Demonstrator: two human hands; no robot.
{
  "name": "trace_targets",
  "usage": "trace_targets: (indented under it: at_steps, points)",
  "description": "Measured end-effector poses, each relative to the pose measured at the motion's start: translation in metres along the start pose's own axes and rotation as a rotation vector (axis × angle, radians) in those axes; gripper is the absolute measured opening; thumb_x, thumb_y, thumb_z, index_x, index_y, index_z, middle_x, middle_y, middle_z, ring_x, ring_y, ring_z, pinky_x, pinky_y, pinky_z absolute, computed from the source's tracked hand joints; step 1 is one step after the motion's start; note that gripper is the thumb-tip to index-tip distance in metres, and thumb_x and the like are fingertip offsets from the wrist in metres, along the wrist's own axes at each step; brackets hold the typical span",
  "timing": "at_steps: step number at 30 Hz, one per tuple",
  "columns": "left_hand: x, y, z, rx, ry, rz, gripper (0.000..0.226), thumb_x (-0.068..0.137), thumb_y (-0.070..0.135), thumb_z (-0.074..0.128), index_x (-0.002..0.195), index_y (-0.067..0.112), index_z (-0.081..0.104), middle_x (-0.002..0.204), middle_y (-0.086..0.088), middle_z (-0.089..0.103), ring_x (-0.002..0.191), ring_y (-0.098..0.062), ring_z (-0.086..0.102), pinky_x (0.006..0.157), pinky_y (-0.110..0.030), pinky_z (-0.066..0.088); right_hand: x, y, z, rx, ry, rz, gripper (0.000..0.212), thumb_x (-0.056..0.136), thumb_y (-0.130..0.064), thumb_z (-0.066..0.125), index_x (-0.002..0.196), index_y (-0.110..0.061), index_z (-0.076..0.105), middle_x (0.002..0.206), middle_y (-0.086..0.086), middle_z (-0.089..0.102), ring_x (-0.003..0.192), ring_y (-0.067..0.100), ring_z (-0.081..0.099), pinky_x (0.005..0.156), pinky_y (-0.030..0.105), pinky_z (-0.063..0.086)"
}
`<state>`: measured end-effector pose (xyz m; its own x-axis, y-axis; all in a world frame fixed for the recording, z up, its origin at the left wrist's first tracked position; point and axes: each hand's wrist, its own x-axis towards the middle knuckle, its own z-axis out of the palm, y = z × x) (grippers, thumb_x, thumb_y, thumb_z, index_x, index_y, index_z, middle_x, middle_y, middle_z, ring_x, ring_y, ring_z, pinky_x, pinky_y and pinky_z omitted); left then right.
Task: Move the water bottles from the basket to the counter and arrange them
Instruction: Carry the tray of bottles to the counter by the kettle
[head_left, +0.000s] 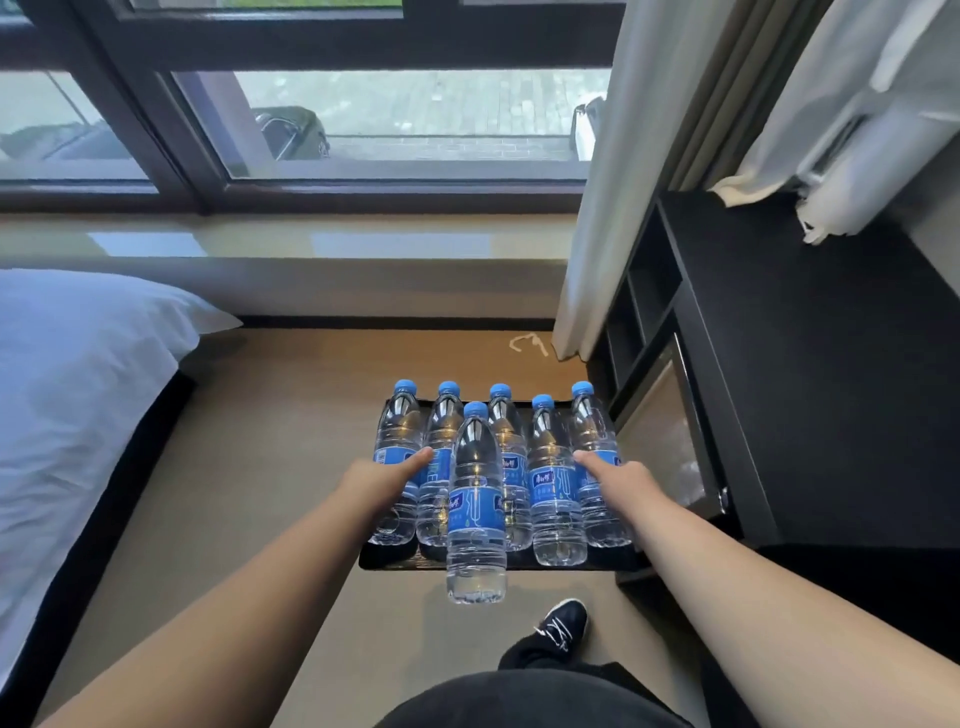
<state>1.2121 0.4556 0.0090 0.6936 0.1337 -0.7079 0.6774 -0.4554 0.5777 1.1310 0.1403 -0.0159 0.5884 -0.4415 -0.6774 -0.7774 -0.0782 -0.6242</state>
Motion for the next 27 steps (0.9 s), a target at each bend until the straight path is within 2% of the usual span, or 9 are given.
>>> trace_targets:
  at_steps: [2, 5, 10, 13, 16, 19, 22, 25, 27]
  points:
    - [0.01, 0.023, 0.015, 0.007, -0.018, 0.001, 0.078, 0.062, 0.064, 0.089, 0.109, 0.006, 0.066, 0.098, -0.014, 0.075, 0.087, -0.033, 0.074, 0.087, -0.05, 0.061, 0.017, -0.01, -0.016, 0.01, 0.008, 0.01, 0.083, 0.08, -0.066, 0.075, 0.132, -0.003, 0.059, 0.115, 0.014, 0.068, 0.101, 0.034, 0.066, 0.098, 0.05, 0.053]
    - [0.023, 0.059, 0.041, 0.015, -0.04, 0.023, 0.078, 0.063, 0.064, 0.088, 0.11, 0.006, 0.066, 0.1, -0.015, 0.075, 0.089, -0.034, 0.074, 0.088, -0.05, 0.061, 0.042, -0.028, -0.044, 0.001, 0.039, 0.017, 0.084, 0.081, -0.067, 0.073, 0.134, -0.004, 0.058, 0.119, 0.013, 0.066, 0.104, 0.033, 0.064, 0.095, 0.045, 0.051]
    - [0.045, 0.117, 0.084, 0.07, -0.039, 0.049, 0.081, 0.061, 0.072, 0.084, 0.106, 0.007, 0.065, 0.096, -0.012, 0.072, 0.086, -0.03, 0.072, 0.083, -0.046, 0.061, 0.082, -0.056, -0.092, 0.015, 0.059, 0.026, 0.074, 0.079, -0.066, 0.075, 0.122, -0.007, 0.063, 0.106, 0.009, 0.071, 0.094, 0.03, 0.069, 0.095, 0.049, 0.055]
    - [0.057, 0.152, 0.106, 0.069, -0.071, 0.055, 0.08, 0.059, 0.071, 0.086, 0.103, 0.008, 0.064, 0.094, -0.012, 0.074, 0.083, -0.03, 0.074, 0.079, -0.046, 0.062, 0.103, -0.072, -0.118, 0.038, 0.108, 0.026, 0.081, 0.077, -0.066, 0.077, 0.127, -0.004, 0.061, 0.108, 0.008, 0.066, 0.091, 0.025, 0.064, 0.087, 0.042, 0.052]
    - [0.069, 0.186, 0.122, 0.092, -0.104, 0.065, 0.077, 0.058, 0.069, 0.087, 0.099, 0.009, 0.063, 0.09, -0.01, 0.076, 0.077, -0.028, 0.076, 0.069, -0.041, 0.063, 0.12, -0.08, -0.137, 0.095, 0.139, 0.053, 0.089, 0.078, -0.064, 0.078, 0.136, -0.001, 0.055, 0.112, 0.009, 0.061, 0.084, 0.022, 0.056, 0.081, 0.04, 0.047]
    - [0.088, 0.221, 0.137, 0.14, -0.142, 0.089, 0.075, 0.058, 0.068, 0.088, 0.098, 0.009, 0.065, 0.087, -0.01, 0.077, 0.073, -0.027, 0.077, 0.066, -0.039, 0.063, 0.14, -0.087, -0.151, 0.169, 0.169, 0.088, 0.094, 0.079, -0.061, 0.079, 0.143, 0.001, 0.049, 0.122, 0.012, 0.06, 0.093, 0.025, 0.054, 0.083, 0.04, 0.045]
    - [0.111, 0.258, 0.155, 0.198, -0.179, 0.129, 0.071, 0.061, 0.067, 0.087, 0.096, 0.009, 0.065, 0.086, -0.009, 0.077, 0.073, -0.027, 0.077, 0.067, -0.039, 0.063, 0.157, -0.099, -0.162, 0.217, 0.217, 0.112, 0.092, 0.078, -0.06, 0.08, 0.14, 0.001, 0.052, 0.128, 0.014, 0.062, 0.099, 0.027, 0.058, 0.088, 0.041, 0.048]
    - [0.137, 0.298, 0.173, 0.266, -0.213, 0.163, 0.073, 0.058, 0.07, 0.086, 0.093, 0.01, 0.063, 0.084, -0.009, 0.076, 0.072, -0.027, 0.076, 0.064, -0.038, 0.062, 0.172, -0.107, -0.17, 0.286, 0.278, 0.15, 0.081, 0.079, -0.059, 0.08, 0.132, -0.001, 0.058, 0.108, 0.009, 0.065, 0.083, 0.019, 0.06, 0.08, 0.038, 0.051]
    - [0.155, 0.327, 0.186, 0.332, -0.246, 0.195, 0.079, 0.055, 0.074, 0.085, 0.095, 0.009, 0.065, 0.084, -0.009, 0.076, 0.07, -0.026, 0.076, 0.058, -0.034, 0.06, 0.18, -0.111, -0.175, 0.327, 0.334, 0.182, 0.081, 0.078, -0.061, 0.079, 0.13, -0.002, 0.06, 0.109, 0.01, 0.067, 0.091, 0.025, 0.064, 0.084, 0.04, 0.055]
